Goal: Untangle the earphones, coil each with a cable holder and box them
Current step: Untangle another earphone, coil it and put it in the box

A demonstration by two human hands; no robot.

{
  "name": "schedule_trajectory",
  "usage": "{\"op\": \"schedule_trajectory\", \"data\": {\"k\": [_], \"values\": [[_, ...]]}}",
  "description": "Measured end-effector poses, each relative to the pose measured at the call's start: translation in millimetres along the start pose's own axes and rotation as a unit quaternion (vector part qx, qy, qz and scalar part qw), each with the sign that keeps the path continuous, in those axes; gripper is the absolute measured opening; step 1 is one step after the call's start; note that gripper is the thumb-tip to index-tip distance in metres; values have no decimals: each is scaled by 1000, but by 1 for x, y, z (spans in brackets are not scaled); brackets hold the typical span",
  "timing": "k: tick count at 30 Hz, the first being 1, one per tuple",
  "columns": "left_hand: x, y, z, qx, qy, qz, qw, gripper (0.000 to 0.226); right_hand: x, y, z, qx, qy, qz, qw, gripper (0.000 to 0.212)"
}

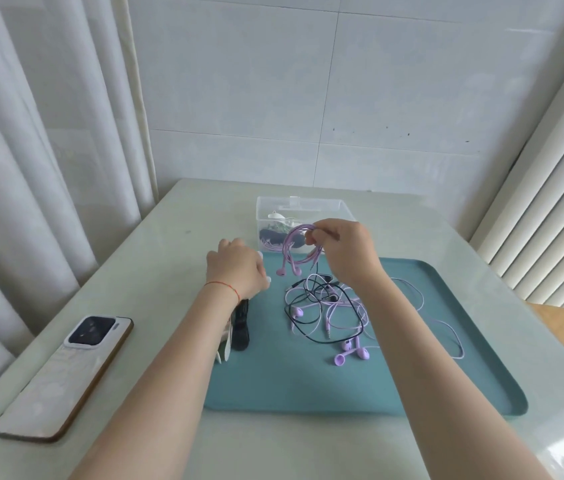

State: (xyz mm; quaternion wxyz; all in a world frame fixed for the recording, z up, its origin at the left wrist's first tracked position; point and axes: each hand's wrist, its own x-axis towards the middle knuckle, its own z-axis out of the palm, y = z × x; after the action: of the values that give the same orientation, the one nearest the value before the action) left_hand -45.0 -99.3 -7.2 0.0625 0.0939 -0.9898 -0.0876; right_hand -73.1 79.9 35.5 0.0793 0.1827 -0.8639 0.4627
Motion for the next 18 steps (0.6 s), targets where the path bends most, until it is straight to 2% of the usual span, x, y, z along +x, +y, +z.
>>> {"op": "schedule_trajectory", "data": {"k": [2, 4, 6, 8, 15, 16, 17, 18], "values": [[6, 1, -7, -113, 41, 8, 993, 13, 2, 1, -1, 6, 1, -8, 1000, 22], [10, 3, -16, -289, 26, 6, 957, 12, 3, 2, -4, 17, 0, -12, 1000, 22], [11, 7, -22, -472, 0, -13, 882, 15, 5, 5, -6, 33, 5, -9, 999, 22], [10, 13, -22, -601, -40, -33, 797, 16, 6, 9, -9, 53, 8, -11, 998, 22], [10, 25, -18, -787, -151, -53, 597, 18, 6, 14, -36, 62, -29, -15, 998, 22], [10, 25, -17, -791, -155, -54, 589, 16, 6, 14, -39, 64, -29, -18, 997, 23], [11, 23, -16, -782, -150, -55, 603, 14, 5, 14, -41, 68, -27, -20, 997, 22], [12, 21, -14, -761, -139, -55, 631, 15, 5, 13, -42, 71, -25, -21, 997, 22]]}}
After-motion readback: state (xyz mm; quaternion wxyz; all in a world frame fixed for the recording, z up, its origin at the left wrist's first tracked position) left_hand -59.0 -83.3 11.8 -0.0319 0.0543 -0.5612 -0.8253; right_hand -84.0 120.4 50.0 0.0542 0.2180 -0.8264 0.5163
